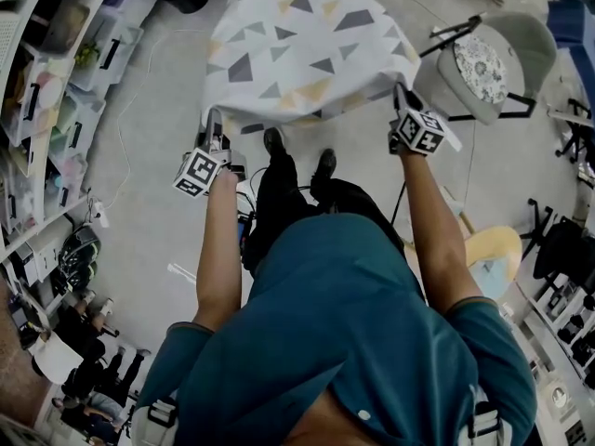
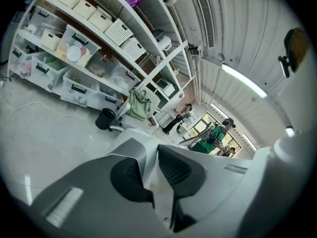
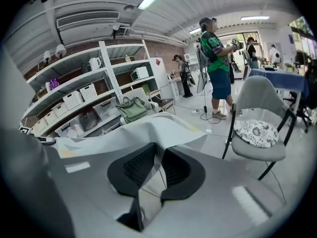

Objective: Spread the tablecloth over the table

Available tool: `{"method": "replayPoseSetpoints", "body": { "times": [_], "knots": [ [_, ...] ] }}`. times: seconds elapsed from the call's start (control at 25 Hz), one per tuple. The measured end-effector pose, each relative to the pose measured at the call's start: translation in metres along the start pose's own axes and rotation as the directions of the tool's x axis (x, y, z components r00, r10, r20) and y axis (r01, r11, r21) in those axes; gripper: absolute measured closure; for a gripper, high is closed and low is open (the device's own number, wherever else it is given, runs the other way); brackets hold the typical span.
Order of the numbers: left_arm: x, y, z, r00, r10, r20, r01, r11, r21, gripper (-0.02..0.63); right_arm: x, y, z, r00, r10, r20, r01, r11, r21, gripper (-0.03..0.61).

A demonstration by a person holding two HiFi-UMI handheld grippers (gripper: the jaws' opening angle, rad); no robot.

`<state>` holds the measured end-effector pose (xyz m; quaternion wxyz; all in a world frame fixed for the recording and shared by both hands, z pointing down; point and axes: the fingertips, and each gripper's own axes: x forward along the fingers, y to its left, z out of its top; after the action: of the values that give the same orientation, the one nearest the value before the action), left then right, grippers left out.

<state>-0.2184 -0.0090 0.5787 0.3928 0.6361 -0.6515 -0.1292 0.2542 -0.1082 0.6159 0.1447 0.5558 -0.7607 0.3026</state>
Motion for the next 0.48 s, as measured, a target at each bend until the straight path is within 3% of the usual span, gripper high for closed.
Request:
{"method": "replayPoseSetpoints", "body": {
  "times": [0.32, 0.48],
  "knots": [
    [0.022, 0.017, -0.008, 0.999, 0.008, -0.042, -0.009, 1.000, -0.018, 0.581, 0.039, -0.018, -0.040, 0.988, -0.026, -0.151, 0.044, 0.992, 0.122, 0.535],
    [0.029, 0.018, -0.012, 0.999, 0.006, -0.049, -0.008, 0.999, -0.041, 0.584, 0.052, -0.022, -0.043, 0.985, -0.053, -0.163, 0.077, 0.986, 0.150, 0.535]
  ]
}}
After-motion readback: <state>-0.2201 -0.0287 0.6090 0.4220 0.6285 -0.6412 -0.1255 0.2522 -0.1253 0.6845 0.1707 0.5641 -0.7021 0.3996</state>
